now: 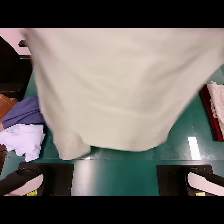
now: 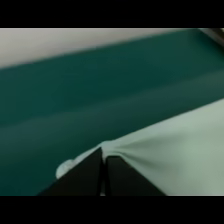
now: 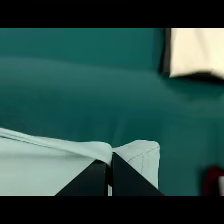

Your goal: Fold the shirts.

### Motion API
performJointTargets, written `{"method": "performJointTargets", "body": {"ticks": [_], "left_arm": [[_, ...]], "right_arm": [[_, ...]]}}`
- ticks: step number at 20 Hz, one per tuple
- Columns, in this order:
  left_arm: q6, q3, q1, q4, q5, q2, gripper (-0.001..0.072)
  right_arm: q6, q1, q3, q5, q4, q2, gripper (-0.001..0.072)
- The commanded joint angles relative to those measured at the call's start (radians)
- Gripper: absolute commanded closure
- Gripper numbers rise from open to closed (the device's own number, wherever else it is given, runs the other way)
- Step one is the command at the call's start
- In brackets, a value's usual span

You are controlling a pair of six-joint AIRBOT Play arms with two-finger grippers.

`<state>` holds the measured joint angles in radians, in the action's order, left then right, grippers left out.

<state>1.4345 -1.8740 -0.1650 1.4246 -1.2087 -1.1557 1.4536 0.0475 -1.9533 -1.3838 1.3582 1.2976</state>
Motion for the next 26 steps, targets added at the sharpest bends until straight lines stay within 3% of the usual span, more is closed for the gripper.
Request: {"method": "performJointTargets", "body": {"ticks": [1, 5, 6, 7, 8, 9, 10, 13, 16, 22, 26], "left_arm": [[-0.002, -0.003, 0.000, -0.003, -0.097, -0.310, 0.0677], [0.001, -0.003, 0.000, 0.005, -0.045, -0.590, 0.0676], [0.001, -0.003, 0.000, 0.014, -0.040, -0.629, 0.0611], [0.002, -0.003, 0.000, 0.021, -0.032, -0.651, 0.0292], [0.009, -0.003, 0.000, 0.025, -0.025, -0.658, 0.0079], [0.009, -0.006, 0.000, 0.034, -0.024, -0.655, 0.0103], [0.009, -0.011, 0.003, 0.041, -0.032, -0.649, 0.0103], [0.018, -0.013, 0.068, 0.027, -0.121, -0.589, 0.0104], [0.013, 0.054, 0.196, -0.109, -0.199, -0.524, 0.0103], [-0.056, 0.454, 0.350, -0.224, -0.167, -0.380, 0.0102], [-0.082, 0.656, 0.351, -0.262, -0.088, -0.370, 0.0103]], "right_arm": [[0.005, 0.060, 0.073, 0.010, 0.005, 0.203, 0.0695], [0.005, 0.092, 0.071, 0.077, -0.002, 0.394, 0.0694], [0.005, 0.093, 0.066, 0.080, -0.004, 0.425, 0.0694], [0.005, 0.093, 0.051, 0.078, -0.004, 0.455, 0.0691], [0.005, 0.092, 0.031, 0.071, -0.005, 0.479, 0.0622], [0.005, 0.090, 0.003, 0.060, -0.005, 0.497, 0.0392], [0.005, 0.087, -0.036, 0.031, -0.006, 0.513, 0.0300], [-0.046, 0.051, -0.079, -0.106, -0.117, 0.500, 0.0306], [-0.087, -0.027, 0.109, -0.165, -0.348, 0.394, 0.0334], [-0.137, -0.123, 0.656, -0.040, -0.496, 0.071, 0.0334], [-0.137, -0.122, 0.832, 0.028, -0.500, -0.066, 0.0335]]}}
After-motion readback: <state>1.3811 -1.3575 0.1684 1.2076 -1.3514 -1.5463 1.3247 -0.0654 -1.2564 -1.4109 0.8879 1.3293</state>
